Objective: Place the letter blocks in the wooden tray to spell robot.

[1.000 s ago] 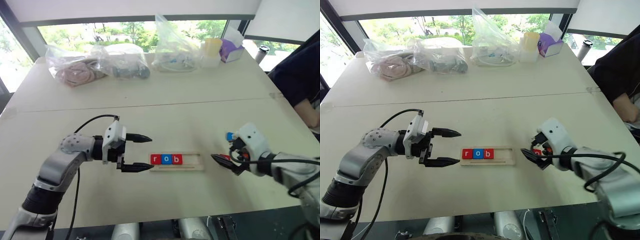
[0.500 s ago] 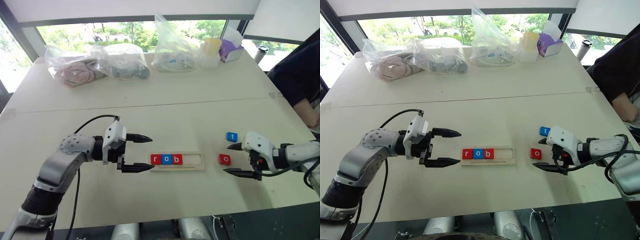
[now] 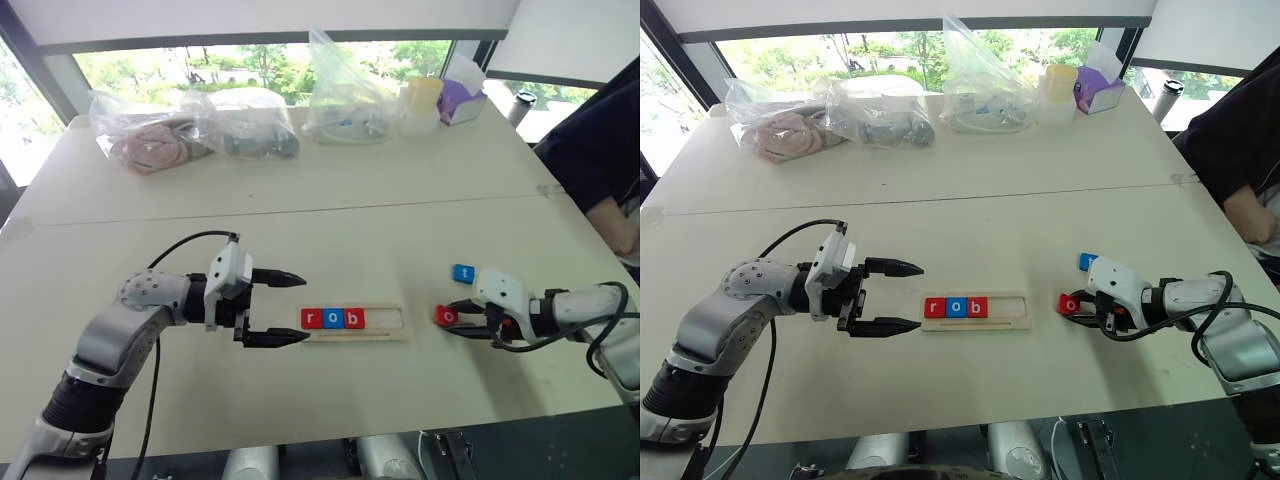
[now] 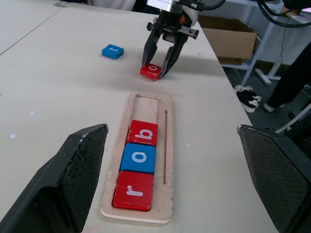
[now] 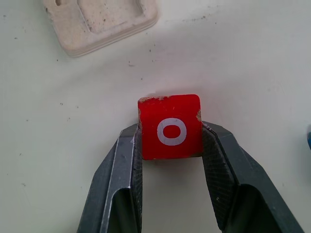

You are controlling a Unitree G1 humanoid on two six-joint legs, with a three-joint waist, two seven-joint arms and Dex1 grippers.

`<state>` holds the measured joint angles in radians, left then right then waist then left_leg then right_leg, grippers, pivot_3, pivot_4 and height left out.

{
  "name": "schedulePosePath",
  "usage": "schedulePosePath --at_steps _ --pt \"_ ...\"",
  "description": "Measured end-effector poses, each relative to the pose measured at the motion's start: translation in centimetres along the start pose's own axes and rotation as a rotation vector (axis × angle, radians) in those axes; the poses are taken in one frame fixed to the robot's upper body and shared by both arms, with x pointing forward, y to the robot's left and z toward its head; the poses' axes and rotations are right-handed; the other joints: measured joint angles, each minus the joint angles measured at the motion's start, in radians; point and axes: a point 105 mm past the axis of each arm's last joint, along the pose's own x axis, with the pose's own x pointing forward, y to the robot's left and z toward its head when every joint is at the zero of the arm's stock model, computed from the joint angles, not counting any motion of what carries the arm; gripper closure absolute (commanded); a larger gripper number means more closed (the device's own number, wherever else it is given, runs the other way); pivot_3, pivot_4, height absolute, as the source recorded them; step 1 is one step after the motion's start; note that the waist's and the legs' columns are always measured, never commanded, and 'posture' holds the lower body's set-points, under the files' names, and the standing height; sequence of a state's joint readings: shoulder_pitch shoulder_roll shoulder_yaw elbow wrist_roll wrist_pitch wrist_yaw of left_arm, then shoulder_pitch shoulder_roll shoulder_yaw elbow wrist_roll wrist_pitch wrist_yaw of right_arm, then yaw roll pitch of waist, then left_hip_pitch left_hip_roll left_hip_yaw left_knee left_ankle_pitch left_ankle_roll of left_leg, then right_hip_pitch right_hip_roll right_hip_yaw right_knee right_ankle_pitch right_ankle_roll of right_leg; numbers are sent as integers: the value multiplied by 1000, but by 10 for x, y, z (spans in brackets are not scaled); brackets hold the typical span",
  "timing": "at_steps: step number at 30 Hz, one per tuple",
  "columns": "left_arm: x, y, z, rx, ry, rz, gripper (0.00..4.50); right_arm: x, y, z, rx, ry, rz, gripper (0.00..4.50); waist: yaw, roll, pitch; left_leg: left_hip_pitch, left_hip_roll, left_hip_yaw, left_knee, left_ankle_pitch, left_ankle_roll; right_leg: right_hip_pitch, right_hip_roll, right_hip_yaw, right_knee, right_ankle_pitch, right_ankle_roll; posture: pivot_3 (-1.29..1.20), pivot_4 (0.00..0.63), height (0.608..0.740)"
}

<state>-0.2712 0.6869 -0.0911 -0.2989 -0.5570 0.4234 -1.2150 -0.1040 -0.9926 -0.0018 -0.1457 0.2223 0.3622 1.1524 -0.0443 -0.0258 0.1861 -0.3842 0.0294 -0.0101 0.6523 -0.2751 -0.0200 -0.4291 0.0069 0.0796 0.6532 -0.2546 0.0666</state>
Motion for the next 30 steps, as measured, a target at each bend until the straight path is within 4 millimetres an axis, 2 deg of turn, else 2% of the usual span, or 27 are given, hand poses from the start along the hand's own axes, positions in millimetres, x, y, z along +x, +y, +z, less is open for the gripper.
schedulePosePath --at_steps 5,8,14,30 --pt "0 0 0 0 1 -2 0 6 9 44 -117 -88 41 3379 1 0 0 1 0 0 0 0 0 0 0 0 1 0 0 0 150 740" --pt "-1 -1 -1 0 5 -5 0 21 24 59 -157 -121 113 3379 1 0 0 1 0 0 0 0 0 0 0 0 1 0 0 0 150 740" --pt "-2 -1 -1 2 17 -9 0 46 35 66 -192 -119 178 3379 2 0 0 0 0 0 1 0 0 0 0 0 1 0 0 0 150 740" --pt "-1 -3 -3 -4 19 6 0 61 33 66 -216 -95 202 3379 2 0 0 0 0 0 1 0 0 0 0 0 1 0 0 0 150 740"
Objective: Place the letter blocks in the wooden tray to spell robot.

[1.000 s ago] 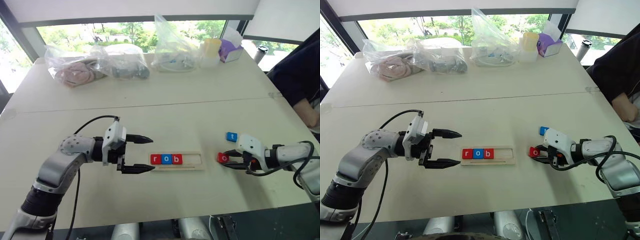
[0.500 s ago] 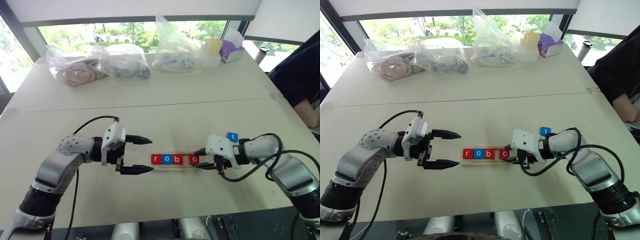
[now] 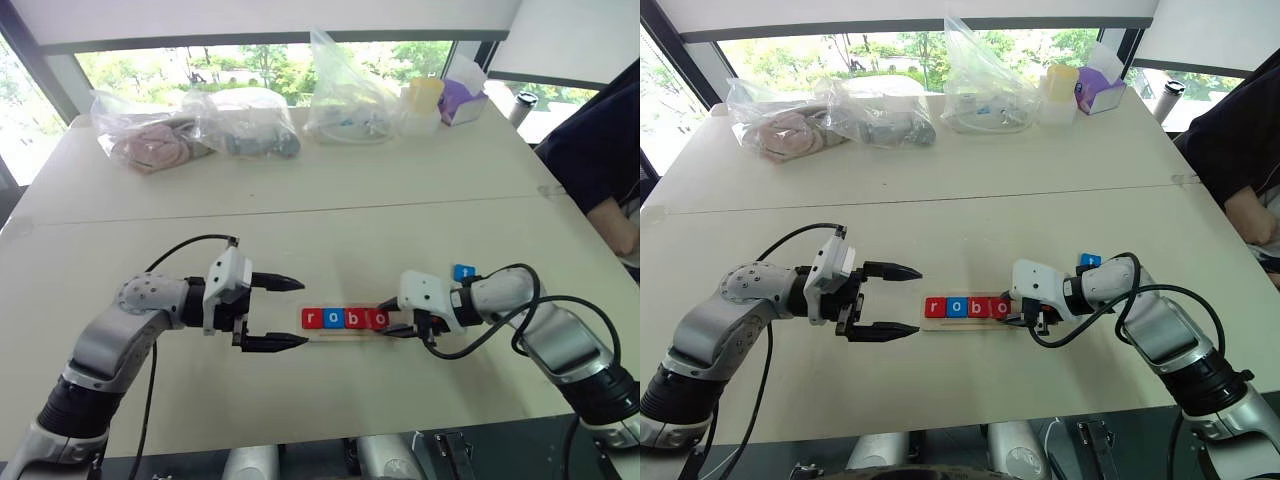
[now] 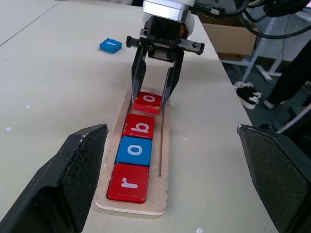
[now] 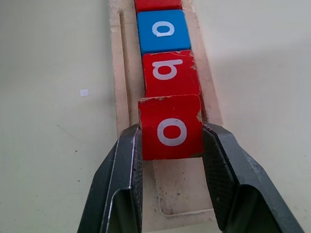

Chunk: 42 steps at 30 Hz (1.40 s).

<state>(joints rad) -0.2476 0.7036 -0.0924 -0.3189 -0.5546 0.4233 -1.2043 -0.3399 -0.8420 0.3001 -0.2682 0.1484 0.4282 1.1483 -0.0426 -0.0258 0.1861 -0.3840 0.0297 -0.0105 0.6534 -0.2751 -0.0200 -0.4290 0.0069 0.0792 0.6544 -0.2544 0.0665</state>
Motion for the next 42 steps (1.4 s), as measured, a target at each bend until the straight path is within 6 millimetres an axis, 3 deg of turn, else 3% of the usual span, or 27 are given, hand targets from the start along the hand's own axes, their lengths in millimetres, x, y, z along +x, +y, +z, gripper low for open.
schedulePosePath --at_steps 8,14,15,24,30,34,42 --pt "0 0 0 2 0 7 0 2 -4 2 -7 -9 -8 3379 0 0 0 0 0 0 0 0 0 0 0 0 0 0 0 0 150 740" --pt "0 1 1 3 -1 10 0 2 -3 3 -5 -12 -2 350 0 0 0 0 0 0 0 0 0 0 0 0 0 0 0 0 150 740" --pt "0 1 1 3 -1 10 0 2 -3 3 -2 -12 -1 41 0 0 0 0 0 0 0 0 0 0 0 0 0 0 0 0 150 740" --pt "1 1 1 3 -2 14 0 0 -10 9 34 -48 -40 41 0 0 0 0 0 0 0 0 0 0 0 0 0 0 0 0 150 740" --pt "1 1 1 3 -6 14 0 -14 -42 14 58 -91 -223 41 -1 0 0 0 0 0 0 0 0 0 0 0 1 0 0 0 150 740" --pt "2 1 1 3 -8 13 0 -19 -60 5 63 -66 -337 41 -1 0 0 0 0 0 0 0 0 0 0 0 1 0 0 0 150 740" --pt "2 1 1 3 -9 11 0 -5 -54 -4 31 -47 -319 41 -1 0 0 0 0 0 0 0 0 0 0 0 1 0 0 0 150 740"
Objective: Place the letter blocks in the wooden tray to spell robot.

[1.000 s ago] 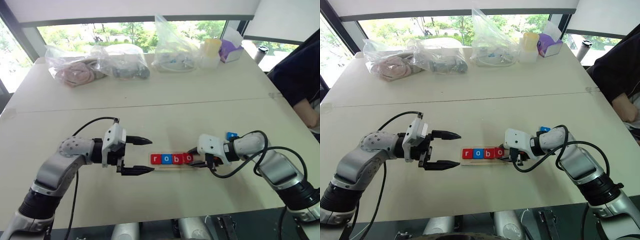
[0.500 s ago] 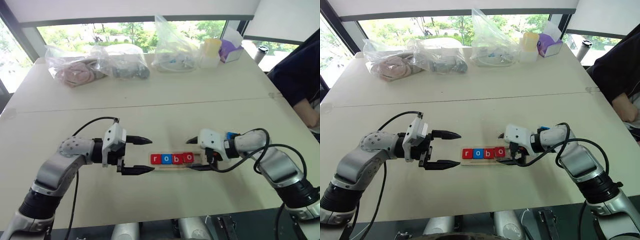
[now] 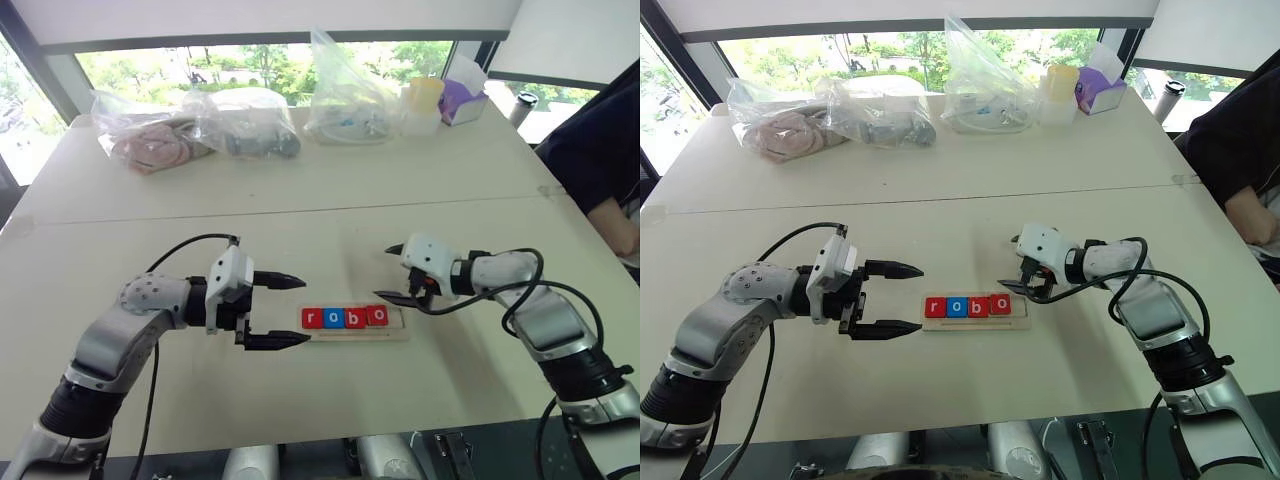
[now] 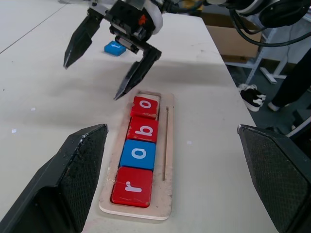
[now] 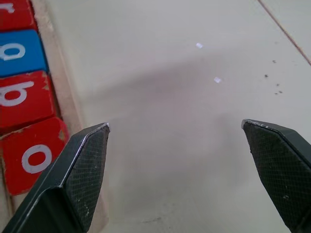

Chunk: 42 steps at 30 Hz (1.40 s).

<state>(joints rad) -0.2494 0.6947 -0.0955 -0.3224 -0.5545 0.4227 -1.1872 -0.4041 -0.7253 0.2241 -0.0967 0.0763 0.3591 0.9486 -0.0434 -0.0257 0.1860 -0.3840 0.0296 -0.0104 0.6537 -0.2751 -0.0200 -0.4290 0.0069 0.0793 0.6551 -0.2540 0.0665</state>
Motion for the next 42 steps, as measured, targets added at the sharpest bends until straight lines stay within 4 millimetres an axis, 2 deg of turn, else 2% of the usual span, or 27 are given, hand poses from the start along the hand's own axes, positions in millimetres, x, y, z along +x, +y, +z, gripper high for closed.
schedulePosePath --at_steps 7,15,19,22,26,28,30,32,35,42 --pt "0 0 0 0 0 1 0 0 6 -2 0 3 23 41 0 0 0 0 0 0 0 0 0 0 0 0 0 0 0 0 150 740" --pt "2 1 3 11 -10 -2 0 -1 15 7 5 -33 64 41 0 0 0 0 0 0 0 0 0 0 0 0 0 0 0 0 150 740" --pt "2 2 4 14 -11 -3 0 -7 -1 9 44 -45 -40 41 0 0 0 0 0 0 0 0 0 0 0 0 0 0 0 0 150 740" --pt "3 2 4 13 -12 -6 0 -18 -25 11 93 -59 -194 41 0 0 0 0 0 0 0 0 0 0 0 0 0 0 0 0 150 740" --pt "3 1 3 10 -13 -6 0 -50 -54 -9 257 7 -470 41 7 0 0 -1 0 -1 0 0 0 0 0 0 0 0 0 0 150 740" --pt "3 1 2 6 -13 -7 0 -65 -56 -25 381 51 -598 41 7 0 0 -1 0 -1 0 0 0 0 0 0 0 0 0 0 150 740" --pt "3 0 2 3 -13 -10 0 -76 -50 -39 504 92 -698 41 5 0 0 -1 0 -1 0 0 0 0 0 0 0 0 0 0 150 740" --pt "4 0 2 5 -18 -14 0 -78 -39 -48 613 119 -760 41 1 1 -1 0 0 -1 0 0 0 0 0 0 2 0 0 0 150 740" --pt "6 1 4 18 -32 -21 0 -75 -24 -51 759 135 -816 41 -3 1 -1 3 0 0 0 0 0 0 1 1 4 0 0 0 150 740" --pt "7 5 1 11 -22 -28 0 -69 -4 -56 913 165 -874 41 -1 1 -1 3 0 0 0 0 0 0 1 1 5 0 0 0 150 740"
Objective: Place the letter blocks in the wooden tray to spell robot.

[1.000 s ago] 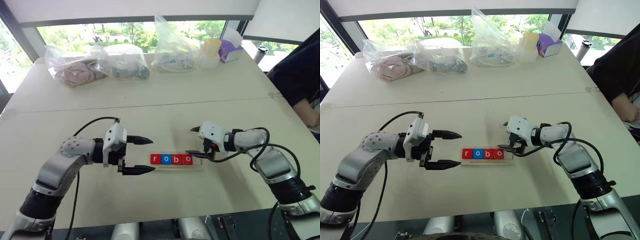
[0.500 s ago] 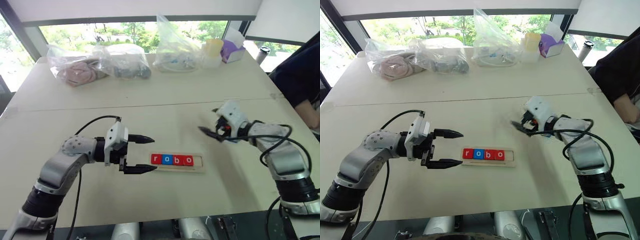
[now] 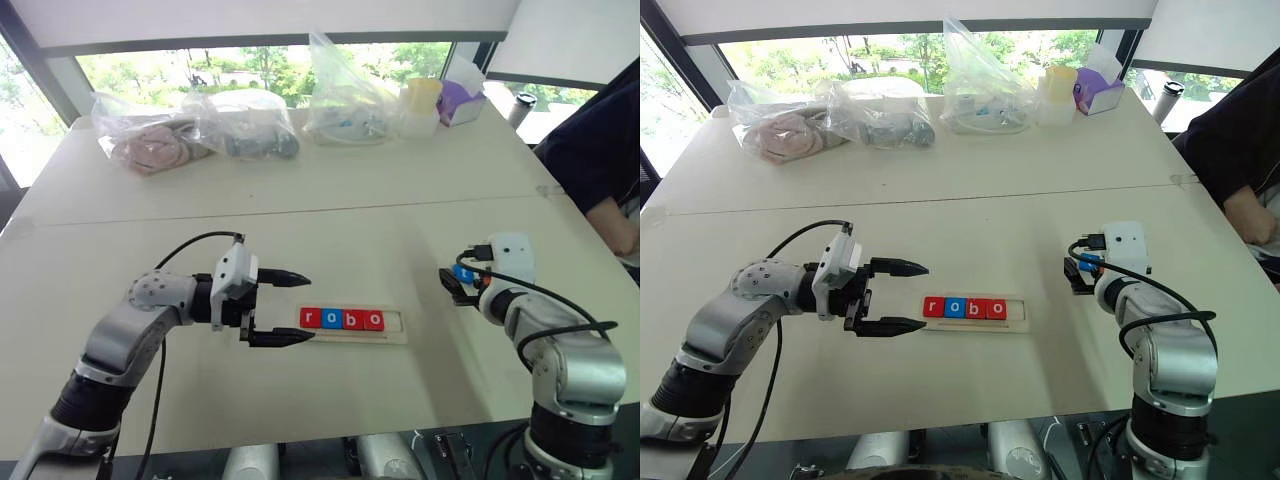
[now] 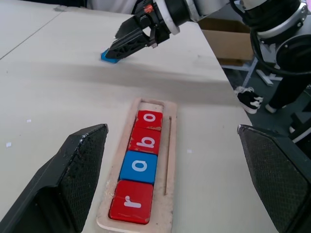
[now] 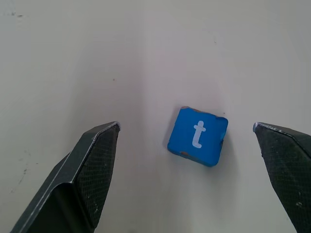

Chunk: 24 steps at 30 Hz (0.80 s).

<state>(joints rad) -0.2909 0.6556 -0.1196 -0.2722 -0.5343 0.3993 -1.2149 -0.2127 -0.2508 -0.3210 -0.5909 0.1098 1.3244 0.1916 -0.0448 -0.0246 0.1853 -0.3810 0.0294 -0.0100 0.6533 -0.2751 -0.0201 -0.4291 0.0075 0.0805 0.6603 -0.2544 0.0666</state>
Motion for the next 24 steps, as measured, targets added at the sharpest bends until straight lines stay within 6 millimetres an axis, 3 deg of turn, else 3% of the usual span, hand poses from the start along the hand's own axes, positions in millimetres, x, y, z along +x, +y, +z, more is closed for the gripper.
schedulePosePath --at_steps 9,12,17,21,24 --pt "3 0 0 1 -5 -8 0 14 -7 -5 112 27 -67 41 -3 0 0 1 0 0 -2 0 0 0 0 0 0 0 0 0 150 740" --pt "3 0 0 2 -3 0 0 19 -7 -3 124 20 -78 849 -3 0 0 2 0 0 -2 0 0 0 0 0 0 0 0 0 150 740" --pt "4 2 0 2 -3 14 0 25 -3 1 138 12 -82 3327 -12 0 0 2 0 0 -3 0 0 0 0 0 0 0 0 0 150 740" --pt "4 2 0 2 -5 18 0 22 6 1 94 25 -56 3334 -22 0 0 2 0 0 -4 0 0 0 0 0 0 0 0 0 150 740" --pt "4 2 0 2 -7 18 0 8 13 -7 55 59 -23 3334 -23 0 0 2 0 -1 -5 0 0 0 0 0 0 -1 0 0 150 740"
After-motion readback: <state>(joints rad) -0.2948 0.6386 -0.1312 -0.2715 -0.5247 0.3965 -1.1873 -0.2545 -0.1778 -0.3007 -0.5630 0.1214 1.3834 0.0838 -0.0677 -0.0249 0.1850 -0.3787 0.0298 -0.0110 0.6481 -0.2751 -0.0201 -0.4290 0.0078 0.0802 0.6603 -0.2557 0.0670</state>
